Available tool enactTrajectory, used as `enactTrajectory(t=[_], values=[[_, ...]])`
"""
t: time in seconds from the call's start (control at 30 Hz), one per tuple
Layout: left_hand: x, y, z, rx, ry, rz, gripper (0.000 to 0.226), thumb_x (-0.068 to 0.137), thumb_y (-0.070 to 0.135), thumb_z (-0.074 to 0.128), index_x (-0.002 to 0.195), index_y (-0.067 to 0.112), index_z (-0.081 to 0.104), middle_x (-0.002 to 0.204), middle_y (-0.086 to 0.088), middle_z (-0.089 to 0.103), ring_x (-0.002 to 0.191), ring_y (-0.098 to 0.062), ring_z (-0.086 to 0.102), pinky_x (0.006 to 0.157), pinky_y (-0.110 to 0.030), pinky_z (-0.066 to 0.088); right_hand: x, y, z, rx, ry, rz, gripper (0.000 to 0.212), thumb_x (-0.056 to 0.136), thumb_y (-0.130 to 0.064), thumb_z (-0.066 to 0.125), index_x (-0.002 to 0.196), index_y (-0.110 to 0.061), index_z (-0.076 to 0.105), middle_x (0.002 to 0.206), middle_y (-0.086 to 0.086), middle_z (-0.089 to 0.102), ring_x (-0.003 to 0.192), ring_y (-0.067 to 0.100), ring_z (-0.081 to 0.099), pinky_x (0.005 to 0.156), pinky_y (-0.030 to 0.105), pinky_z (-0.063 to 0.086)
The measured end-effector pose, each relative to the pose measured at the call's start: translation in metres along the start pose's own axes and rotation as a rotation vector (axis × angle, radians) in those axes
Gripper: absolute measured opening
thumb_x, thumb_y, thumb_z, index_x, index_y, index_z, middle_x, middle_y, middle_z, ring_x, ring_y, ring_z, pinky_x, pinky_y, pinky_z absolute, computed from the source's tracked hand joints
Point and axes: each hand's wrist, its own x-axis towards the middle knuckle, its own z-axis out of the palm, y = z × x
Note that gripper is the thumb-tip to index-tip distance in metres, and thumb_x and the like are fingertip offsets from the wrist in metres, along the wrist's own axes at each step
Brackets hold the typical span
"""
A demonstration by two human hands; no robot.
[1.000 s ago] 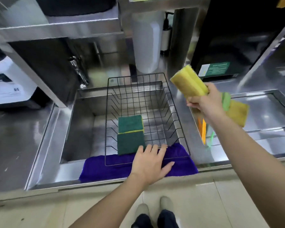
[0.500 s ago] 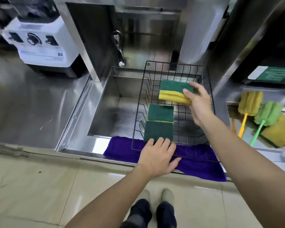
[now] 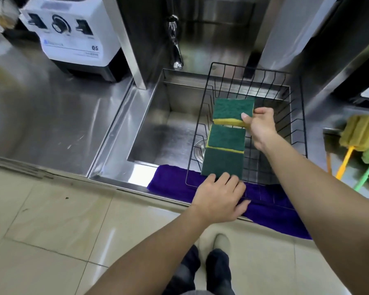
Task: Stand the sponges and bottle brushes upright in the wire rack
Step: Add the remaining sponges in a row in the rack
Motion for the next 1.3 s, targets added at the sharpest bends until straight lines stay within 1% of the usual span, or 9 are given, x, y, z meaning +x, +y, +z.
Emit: enactTrajectory(t=[0.13, 0.3, 0.4, 0.57, 0.8, 0.97, 1.07, 1.23, 1.3], values=[[0.0, 0.0, -0.001, -0.01, -0.002, 0.0, 0.034, 0.085, 0.043, 0.05, 0.082, 0.012, 0.063, 0.076, -0.002, 0.06, 0.069, -0.021, 0.051, 0.055, -0.031, 0.034, -0.002, 0.004, 0.005, -0.112, -0.061, 0.002, 0.035, 0.092, -0.004, 0.055, 0.123, -0.009, 0.039, 0.109, 0.005, 0.05, 0.098, 0.016, 0.049, 0.073, 0.021, 0.045], [-0.001, -0.001, -0.001, -0.013, -0.003, 0.006, 0.033, 0.085, 0.042, 0.05, 0.082, 0.012, 0.063, 0.076, -0.002, 0.059, 0.068, -0.021, 0.05, 0.054, -0.031, 0.035, 0.004, 0.002, 0.001, -0.255, -0.156, 0.009, 0.049, 0.092, -0.001, 0.052, 0.137, -0.015, 0.037, 0.109, 0.007, 0.058, 0.101, 0.019, 0.054, 0.086, 0.03, 0.042], [-0.001, 0.0, -0.001, -0.014, -0.013, 0.008, 0.032, 0.086, 0.042, 0.05, 0.083, 0.012, 0.063, 0.076, -0.002, 0.059, 0.068, -0.021, 0.05, 0.055, -0.031, 0.035, 0.013, 0.005, 0.0, -0.509, -0.095, -0.03, 0.054, 0.084, -0.021, 0.066, 0.134, -0.023, 0.046, 0.12, 0.004, 0.062, 0.12, 0.029, 0.053, 0.105, 0.044, 0.036], [0.0, -0.001, -0.001, -0.02, -0.033, 0.009, 0.032, 0.085, 0.042, 0.051, 0.082, 0.013, 0.062, 0.075, -0.002, 0.058, 0.066, -0.021, 0.049, 0.054, -0.031, 0.035, 0.007, 0.005, 0.005, -0.823, 0.018, -0.113, 0.051, 0.091, -0.025, 0.057, 0.137, -0.014, 0.036, 0.13, 0.012, 0.058, 0.122, 0.032, 0.051, 0.105, 0.044, 0.026], [0.001, -0.002, -0.003, -0.026, -0.107, 0.043, 0.04, 0.086, 0.046, 0.05, 0.101, 0.01, 0.061, 0.086, -0.005, 0.062, 0.072, -0.024, 0.053, 0.062, -0.035, 0.043, -0.005, 0.008, -0.013, -0.798, 0.087, -0.214, 0.035, 0.089, -0.03, 0.058, 0.115, -0.008, 0.055, 0.123, 0.013, 0.058, 0.117, 0.032, 0.053, 0.099, 0.041, 0.035], [0.018, 0.025, -0.006, -0.006, -0.216, 0.1, 0.051, 0.085, 0.058, 0.043, 0.093, 0.01, 0.061, 0.083, -0.005, 0.058, 0.074, -0.024, 0.051, 0.073, -0.036, 0.044, -0.011, -0.005, -0.057, -0.639, 0.121, -0.295, 0.024, 0.09, -0.017, 0.056, 0.11, -0.005, 0.06, 0.12, 0.016, 0.058, 0.109, 0.032, 0.057, 0.096, 0.035, 0.044], [0.03, 0.039, -0.004, 0.039, -0.294, 0.031, 0.054, 0.082, 0.057, 0.036, 0.103, 0.013, 0.06, 0.09, -0.006, 0.062, 0.076, -0.024, 0.054, 0.07, -0.035, 0.044, -0.017, -0.011, -0.076, -0.613, 0.158, -0.341, 0.021, 0.09, -0.013, 0.054, 0.107, -0.004, 0.062, 0.117, 0.015, 0.062, 0.106, 0.029, 0.058, 0.089, 0.028, 0.042], [0.05, 0.067, 0.002, 0.044, -0.386, 0.095, 0.051, 0.08, 0.057, 0.057, 0.104, 0.012, 0.063, 0.091, -0.006, 0.065, 0.077, -0.024, 0.058, 0.069, -0.037, 0.048, -0.026, -0.011, -0.143, -0.582, 0.34, -0.345, 0.022, 0.091, -0.007, 0.05, 0.108, -0.001, 0.062, 0.115, 0.018, 0.062, 0.109, 0.032, 0.058, 0.092, 0.033, 0.042], [0.058, 0.08, 0.002, 0.058, -0.452, 0.11, 0.047, 0.084, 0.055, 0.054, 0.101, 0.012, 0.062, 0.092, -0.007, 0.066, 0.078, -0.026, 0.06, 0.072, -0.04, 0.047, -0.027, -0.005, -0.17, -0.599, 0.486, -0.31, 0.025, 0.09, -0.009, 0.049, 0.112, -0.003, 0.06, 0.119, 0.019, 0.059, 0.112, 0.034, 0.055, 0.094, 0.036, 0.04]])
